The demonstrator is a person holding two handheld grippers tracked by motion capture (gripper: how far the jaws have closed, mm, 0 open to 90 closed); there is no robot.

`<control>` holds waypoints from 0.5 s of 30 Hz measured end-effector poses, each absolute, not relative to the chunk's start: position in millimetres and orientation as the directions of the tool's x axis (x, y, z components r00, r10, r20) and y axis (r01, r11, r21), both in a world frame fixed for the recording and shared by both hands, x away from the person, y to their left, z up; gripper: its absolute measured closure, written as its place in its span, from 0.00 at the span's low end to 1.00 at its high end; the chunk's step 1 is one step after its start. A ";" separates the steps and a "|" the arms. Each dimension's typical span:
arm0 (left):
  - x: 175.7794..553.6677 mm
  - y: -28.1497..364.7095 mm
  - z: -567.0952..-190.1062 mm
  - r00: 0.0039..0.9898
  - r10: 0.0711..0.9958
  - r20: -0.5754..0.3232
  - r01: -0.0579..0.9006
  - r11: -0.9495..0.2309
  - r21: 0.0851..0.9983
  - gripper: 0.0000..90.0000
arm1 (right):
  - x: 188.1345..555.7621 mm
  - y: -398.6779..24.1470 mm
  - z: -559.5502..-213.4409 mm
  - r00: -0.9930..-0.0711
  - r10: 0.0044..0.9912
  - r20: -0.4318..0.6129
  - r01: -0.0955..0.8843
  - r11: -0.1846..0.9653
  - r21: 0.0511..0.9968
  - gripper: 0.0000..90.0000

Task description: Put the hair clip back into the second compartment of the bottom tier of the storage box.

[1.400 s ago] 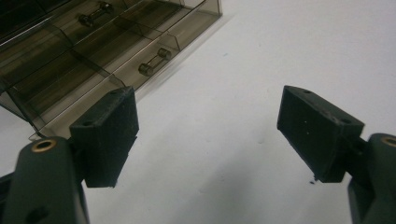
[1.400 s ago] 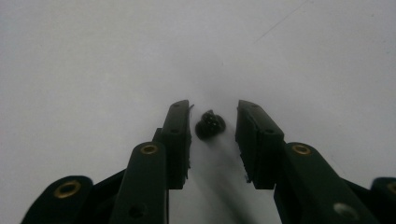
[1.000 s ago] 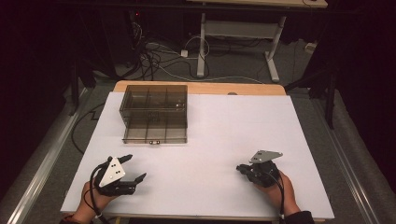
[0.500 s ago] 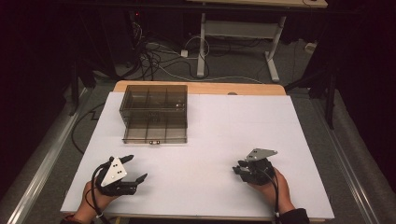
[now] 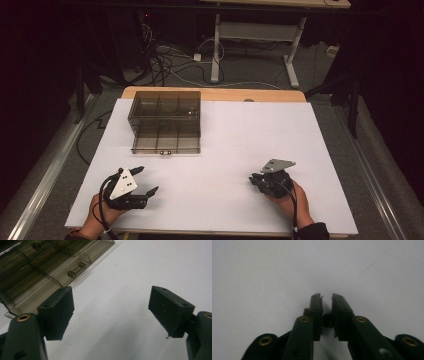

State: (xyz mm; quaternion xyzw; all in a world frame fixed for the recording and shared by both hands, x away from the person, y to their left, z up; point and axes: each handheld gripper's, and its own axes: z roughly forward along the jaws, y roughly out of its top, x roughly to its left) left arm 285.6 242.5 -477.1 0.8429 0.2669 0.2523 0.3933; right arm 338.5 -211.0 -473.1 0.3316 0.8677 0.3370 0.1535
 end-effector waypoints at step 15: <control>285.0 243.1 -476.4 0.729 0.649 0.217 0.249 -0.548 0.798 0.22 | 335.2 -216.5 -472.6 -0.736 0.676 -0.032 0.477 0.552 0.684 0.91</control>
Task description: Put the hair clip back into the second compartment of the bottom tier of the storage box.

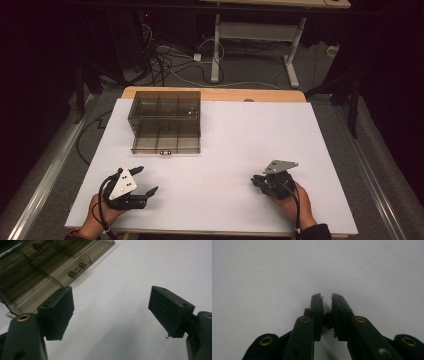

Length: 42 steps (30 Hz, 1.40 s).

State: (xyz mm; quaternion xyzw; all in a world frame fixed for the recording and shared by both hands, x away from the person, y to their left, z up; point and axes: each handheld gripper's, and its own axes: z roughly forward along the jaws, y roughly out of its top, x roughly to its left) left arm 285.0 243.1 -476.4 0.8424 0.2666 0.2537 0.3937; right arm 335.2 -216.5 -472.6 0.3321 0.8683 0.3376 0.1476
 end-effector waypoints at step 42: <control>284.7 241.7 -476.4 0.738 0.636 0.226 0.244 -0.563 0.789 0.22 | 333.9 -219.6 -466.4 -0.782 0.621 -0.053 0.458 0.630 0.628 0.93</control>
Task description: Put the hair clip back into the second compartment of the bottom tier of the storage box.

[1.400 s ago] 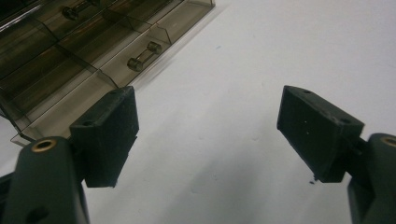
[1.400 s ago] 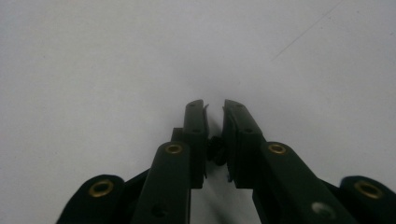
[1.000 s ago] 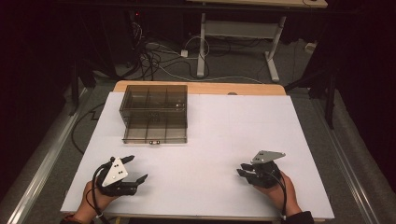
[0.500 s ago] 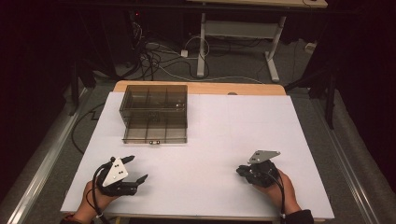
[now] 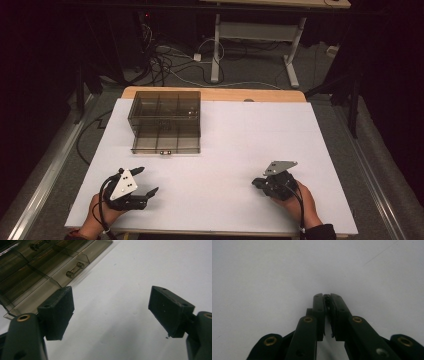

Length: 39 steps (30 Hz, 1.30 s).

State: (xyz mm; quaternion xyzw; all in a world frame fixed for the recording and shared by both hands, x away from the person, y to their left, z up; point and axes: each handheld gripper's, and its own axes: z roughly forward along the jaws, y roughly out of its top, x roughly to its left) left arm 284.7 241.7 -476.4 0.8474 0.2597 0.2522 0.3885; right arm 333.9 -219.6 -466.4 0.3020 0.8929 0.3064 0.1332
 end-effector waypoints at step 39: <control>284.9 240.1 -477.1 0.746 0.629 0.219 0.242 -0.563 0.790 0.22 | 347.8 -205.3 -465.4 -0.822 0.567 -0.049 0.420 0.663 0.620 0.89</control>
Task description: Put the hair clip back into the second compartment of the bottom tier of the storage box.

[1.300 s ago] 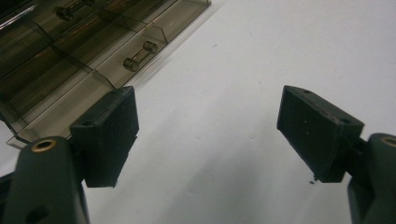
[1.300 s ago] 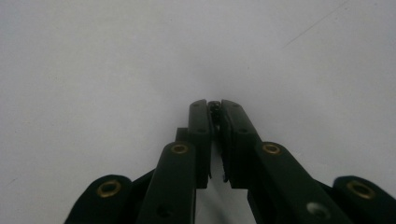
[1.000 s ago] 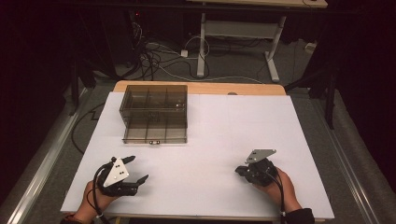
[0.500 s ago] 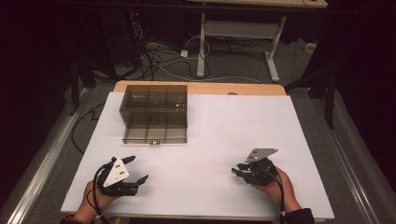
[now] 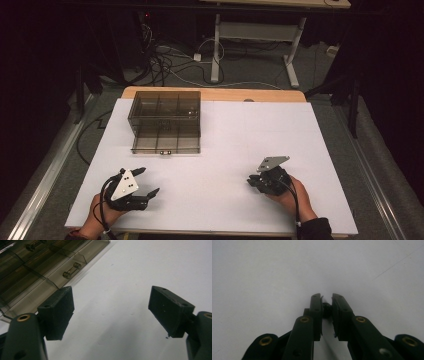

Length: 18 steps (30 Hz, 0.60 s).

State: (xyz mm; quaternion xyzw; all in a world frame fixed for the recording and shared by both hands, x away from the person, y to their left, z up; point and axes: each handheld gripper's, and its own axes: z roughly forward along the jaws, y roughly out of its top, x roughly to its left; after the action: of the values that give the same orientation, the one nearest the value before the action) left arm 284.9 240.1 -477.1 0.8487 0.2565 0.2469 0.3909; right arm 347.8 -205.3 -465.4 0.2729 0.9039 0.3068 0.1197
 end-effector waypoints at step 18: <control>283.7 241.1 -475.1 0.743 0.632 0.220 0.235 -0.554 0.799 0.22 | 336.9 -202.5 -442.4 -0.806 0.585 -0.091 0.361 0.606 0.709 0.89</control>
State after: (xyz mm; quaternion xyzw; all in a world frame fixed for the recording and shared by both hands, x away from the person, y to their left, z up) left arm 283.7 241.1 -475.1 0.8451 0.2566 0.2506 0.3963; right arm 336.9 -202.5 -442.4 0.2682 0.8820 0.3534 0.1589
